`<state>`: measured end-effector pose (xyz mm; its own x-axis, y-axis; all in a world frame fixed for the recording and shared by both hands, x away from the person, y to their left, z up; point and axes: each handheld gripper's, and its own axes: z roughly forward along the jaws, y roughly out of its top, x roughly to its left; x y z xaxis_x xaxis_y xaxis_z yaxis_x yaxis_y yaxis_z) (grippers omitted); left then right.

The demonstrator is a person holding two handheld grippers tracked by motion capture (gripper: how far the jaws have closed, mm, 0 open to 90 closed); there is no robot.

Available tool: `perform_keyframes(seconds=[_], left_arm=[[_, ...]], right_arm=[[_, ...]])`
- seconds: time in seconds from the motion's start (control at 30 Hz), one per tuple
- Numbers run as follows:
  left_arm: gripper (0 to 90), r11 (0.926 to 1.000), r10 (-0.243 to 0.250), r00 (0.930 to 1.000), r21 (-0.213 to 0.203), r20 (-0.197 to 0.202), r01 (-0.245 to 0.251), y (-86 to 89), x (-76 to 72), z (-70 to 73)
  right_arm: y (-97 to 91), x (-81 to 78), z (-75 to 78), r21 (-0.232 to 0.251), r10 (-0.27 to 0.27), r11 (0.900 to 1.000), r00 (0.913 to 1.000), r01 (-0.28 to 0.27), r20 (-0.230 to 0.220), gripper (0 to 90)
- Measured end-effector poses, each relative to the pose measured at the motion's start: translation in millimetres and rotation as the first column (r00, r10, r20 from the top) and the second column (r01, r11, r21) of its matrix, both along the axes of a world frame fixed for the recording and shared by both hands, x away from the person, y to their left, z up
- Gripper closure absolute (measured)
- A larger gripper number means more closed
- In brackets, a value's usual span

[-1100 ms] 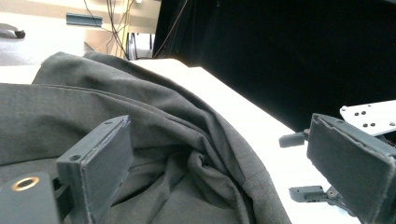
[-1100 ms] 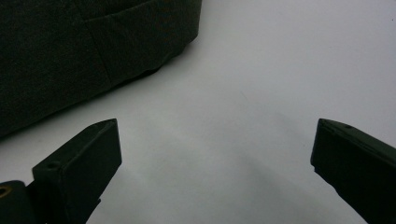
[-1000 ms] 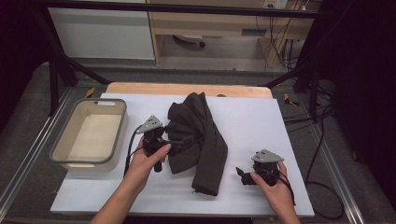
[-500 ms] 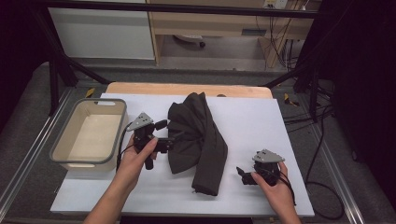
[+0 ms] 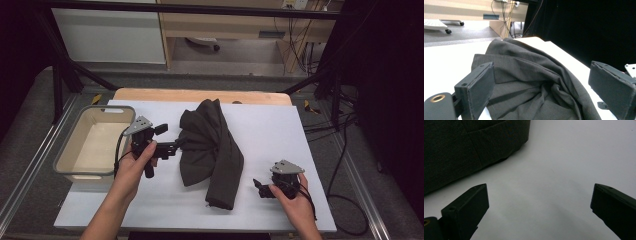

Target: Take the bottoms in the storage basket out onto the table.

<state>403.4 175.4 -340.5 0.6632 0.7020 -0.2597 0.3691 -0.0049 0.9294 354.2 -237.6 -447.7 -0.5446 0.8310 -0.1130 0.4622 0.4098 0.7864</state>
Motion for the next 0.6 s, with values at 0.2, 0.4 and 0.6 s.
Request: perform_keyframes(seconds=[0.2, 0.4, 0.6], left_arm=[[7.1, 1.0000, 0.006, 1.0000, -0.008, 0.002, -0.006, 6.6, 0.3, 3.3], [6.9, 0.9963, 0.059, 0.9982, 0.062, -0.006, -0.059, 14.5, 3.4, 0.7], [7.1, 0.9962, 0.071, 0.9974, 0.052, -0.011, -0.070, 24.2, 3.8, 3.4]], right_arm=[[-0.1, -0.1, 0.3, 0.002, 0.000, 1.0000, 1.0000, 0.000, 0.002, 2.4], [0.1, 0.7, 0.9, -0.004, 0.001, 1.0000, 1.0000, -0.001, 0.005, 2.6], [0.3, 0.6, 0.7, -0.005, 0.001, 1.0000, 1.0000, -0.001, 0.003, 2.6]])
